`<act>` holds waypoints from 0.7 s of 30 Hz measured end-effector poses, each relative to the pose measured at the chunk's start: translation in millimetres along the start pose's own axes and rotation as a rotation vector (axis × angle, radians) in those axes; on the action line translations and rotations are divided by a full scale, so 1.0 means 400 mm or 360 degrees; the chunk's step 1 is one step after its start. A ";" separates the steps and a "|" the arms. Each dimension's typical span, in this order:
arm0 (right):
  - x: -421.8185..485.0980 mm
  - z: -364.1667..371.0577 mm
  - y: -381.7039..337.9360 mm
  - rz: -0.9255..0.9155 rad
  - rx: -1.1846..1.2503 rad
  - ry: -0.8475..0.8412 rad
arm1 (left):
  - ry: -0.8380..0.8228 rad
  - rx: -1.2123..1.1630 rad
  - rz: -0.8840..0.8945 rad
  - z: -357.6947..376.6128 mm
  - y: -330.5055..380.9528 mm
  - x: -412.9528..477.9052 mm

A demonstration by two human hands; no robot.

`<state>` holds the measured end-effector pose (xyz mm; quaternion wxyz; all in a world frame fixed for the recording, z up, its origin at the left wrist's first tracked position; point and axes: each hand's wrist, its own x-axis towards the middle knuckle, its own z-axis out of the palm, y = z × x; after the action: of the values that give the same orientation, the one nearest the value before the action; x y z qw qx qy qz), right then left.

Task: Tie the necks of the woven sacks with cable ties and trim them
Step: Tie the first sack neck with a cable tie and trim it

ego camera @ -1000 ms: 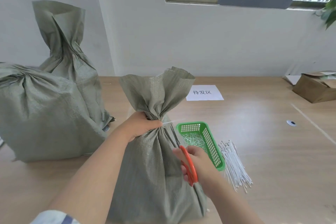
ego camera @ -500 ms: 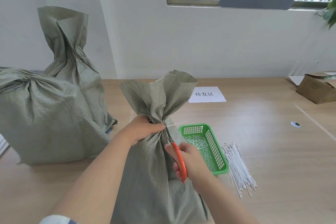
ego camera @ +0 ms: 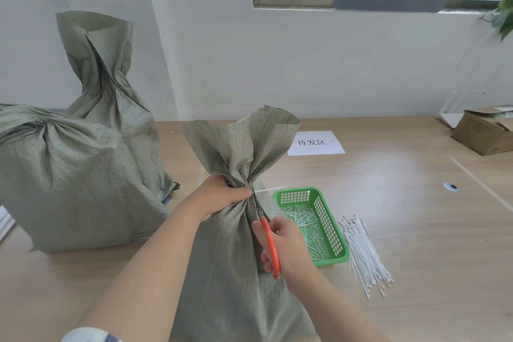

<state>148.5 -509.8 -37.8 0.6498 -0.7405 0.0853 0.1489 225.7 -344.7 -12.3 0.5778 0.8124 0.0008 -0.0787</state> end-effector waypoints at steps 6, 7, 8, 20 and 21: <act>0.002 0.001 0.004 -0.0046 0.0022 0.0014 | -0.0001 -0.0006 -0.0003 -0.002 -0.003 -0.005; 0.002 0.000 0.004 -0.0055 0.0013 0.0001 | -0.0001 -0.0010 -0.0009 -0.002 -0.002 -0.005; 0.001 0.000 0.005 -0.0064 0.0009 -0.0011 | 0.0003 -0.0016 -0.0015 -0.002 -0.002 -0.005; 0.013 -0.074 0.060 -0.0098 -0.0048 0.0113 | 0.0030 0.0004 -0.0030 0.001 0.002 -0.007; 0.015 -0.091 0.063 -0.0104 -0.0018 0.0113 | 0.0028 0.0008 -0.0038 0.000 0.002 -0.006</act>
<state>150.0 -548.7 -59.4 0.6466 -0.7514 0.0832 0.1018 223.3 -344.7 -11.1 0.5746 0.8145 0.0155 -0.0784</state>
